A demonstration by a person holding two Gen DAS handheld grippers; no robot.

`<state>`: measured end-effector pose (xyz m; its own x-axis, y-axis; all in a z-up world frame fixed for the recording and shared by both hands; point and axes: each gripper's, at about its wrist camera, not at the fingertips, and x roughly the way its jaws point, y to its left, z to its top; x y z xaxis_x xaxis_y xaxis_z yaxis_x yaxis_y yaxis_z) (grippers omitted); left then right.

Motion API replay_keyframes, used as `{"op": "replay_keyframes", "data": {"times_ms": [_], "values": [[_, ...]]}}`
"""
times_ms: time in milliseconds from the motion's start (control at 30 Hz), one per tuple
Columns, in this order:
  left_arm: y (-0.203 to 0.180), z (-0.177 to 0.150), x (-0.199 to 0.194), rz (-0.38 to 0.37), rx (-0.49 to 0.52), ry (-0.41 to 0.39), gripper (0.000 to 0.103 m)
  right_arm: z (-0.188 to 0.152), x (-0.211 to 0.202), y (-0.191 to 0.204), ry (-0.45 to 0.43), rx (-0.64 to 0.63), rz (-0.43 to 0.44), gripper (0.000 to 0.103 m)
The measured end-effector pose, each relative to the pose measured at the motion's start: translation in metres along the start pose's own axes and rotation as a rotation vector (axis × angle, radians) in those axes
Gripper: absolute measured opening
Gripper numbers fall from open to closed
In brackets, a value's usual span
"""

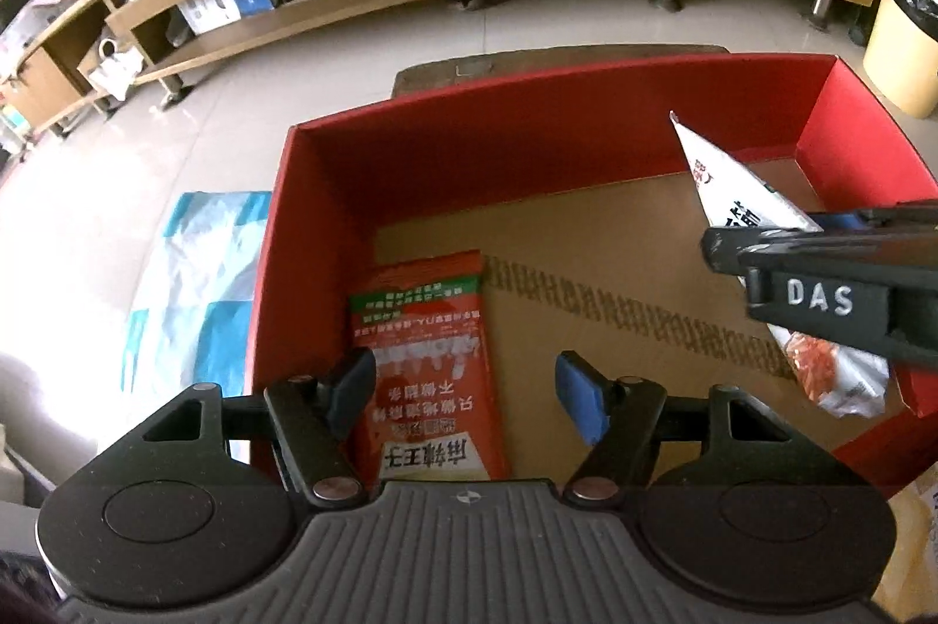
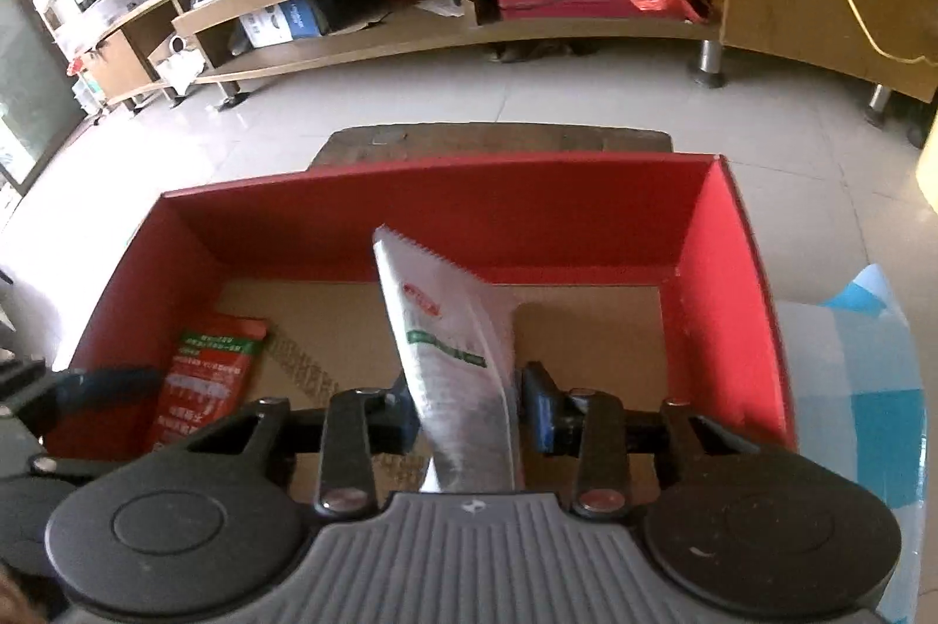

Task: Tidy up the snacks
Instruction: 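Lower both packets into the red box and open both grippers, then withdraw both tools from the box back toward the snack pile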

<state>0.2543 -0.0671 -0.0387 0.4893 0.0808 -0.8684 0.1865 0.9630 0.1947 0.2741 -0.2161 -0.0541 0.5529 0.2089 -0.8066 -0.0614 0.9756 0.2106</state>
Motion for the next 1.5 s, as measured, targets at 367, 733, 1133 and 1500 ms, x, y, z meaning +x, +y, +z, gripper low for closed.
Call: {"op": "replay_keyframes", "data": {"times_ms": [367, 733, 1133, 1500], "values": [[0.015, -0.006, -0.049, -0.044, -0.099, -0.081, 0.084, 0.005, -0.036, 0.009, -0.071, -0.037, 0.013, 0.05], [0.021, -0.04, -0.085, -0.098, -0.12, -0.082, 0.084, -0.024, -0.107, -0.016, -0.122, -0.016, -0.006, 0.051], [0.025, -0.103, -0.111, -0.19, -0.157, -0.013, 0.086, -0.093, -0.122, -0.032, 0.024, 0.073, 0.032, 0.053], [0.02, -0.104, -0.104, -0.226, -0.152, 0.008, 0.087, -0.099, -0.095, 0.001, 0.09, -0.036, 0.037, 0.071]]}}
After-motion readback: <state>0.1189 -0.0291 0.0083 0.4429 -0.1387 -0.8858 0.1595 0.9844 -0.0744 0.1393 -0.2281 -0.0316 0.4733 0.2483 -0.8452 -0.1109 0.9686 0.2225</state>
